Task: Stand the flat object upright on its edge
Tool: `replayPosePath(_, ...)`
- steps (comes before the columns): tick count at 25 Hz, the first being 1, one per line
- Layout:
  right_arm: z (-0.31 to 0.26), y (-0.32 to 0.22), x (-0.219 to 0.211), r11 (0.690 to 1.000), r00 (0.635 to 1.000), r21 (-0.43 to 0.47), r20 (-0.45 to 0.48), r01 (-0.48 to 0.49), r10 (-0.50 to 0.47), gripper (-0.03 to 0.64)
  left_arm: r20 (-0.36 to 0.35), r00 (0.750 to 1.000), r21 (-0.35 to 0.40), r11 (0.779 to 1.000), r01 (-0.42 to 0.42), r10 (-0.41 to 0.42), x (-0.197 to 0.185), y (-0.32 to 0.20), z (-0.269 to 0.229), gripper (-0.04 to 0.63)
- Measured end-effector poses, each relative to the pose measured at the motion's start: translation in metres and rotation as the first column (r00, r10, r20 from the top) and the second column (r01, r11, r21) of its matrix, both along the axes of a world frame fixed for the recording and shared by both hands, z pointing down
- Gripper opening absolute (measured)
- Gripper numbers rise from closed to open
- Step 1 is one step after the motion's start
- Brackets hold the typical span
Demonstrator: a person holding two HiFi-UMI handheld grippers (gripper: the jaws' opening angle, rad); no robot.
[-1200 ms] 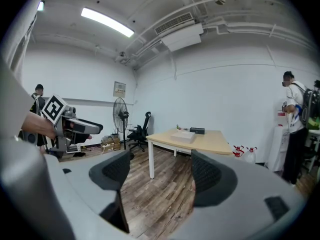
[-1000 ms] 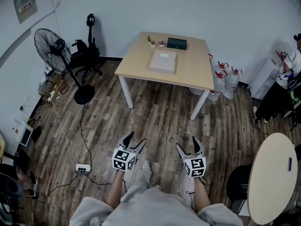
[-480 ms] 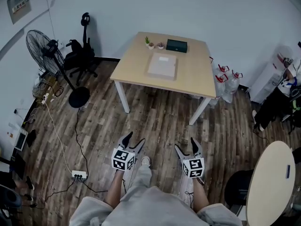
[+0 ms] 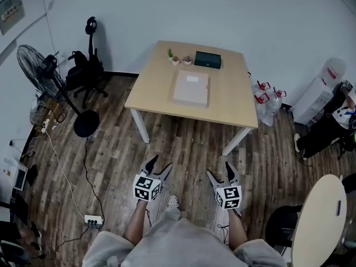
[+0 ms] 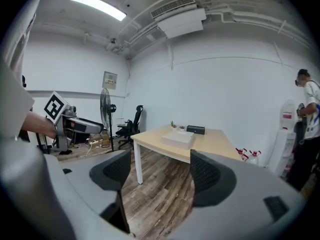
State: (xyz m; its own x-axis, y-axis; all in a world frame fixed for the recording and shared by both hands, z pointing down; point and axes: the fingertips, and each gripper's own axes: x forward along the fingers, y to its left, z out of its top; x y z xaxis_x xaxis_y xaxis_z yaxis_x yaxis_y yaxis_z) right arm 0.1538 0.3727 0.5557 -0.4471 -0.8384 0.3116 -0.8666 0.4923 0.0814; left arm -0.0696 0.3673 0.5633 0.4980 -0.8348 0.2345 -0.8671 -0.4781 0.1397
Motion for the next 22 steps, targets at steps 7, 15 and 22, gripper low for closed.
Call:
replayPosePath(7, -0.003, -0.067, -0.024, 1.0, 1.0, -0.006, -0.01, -0.018, 0.018, 0.356, -0.013, 1.0, -0.014, 1.0, -0.011, 0.011, -0.026, -0.067, 0.002, 0.278)
replayPosePath(15, -0.004, -0.13, -0.041, 0.999, 0.999, -0.005, -0.023, -0.043, 0.043, 0.354, -0.014, 0.999, -0.012, 0.999, -0.046, 0.046, -0.041, -0.137, 0.001, 0.278)
replayPosePath(22, 0.002, -0.152, -0.047, 0.998, 0.997, -0.022, -0.047, -0.062, 0.061, 0.35, -0.013, 0.998, -0.016, 0.998, -0.068, 0.067, -0.046, -0.167, 0.002, 0.278)
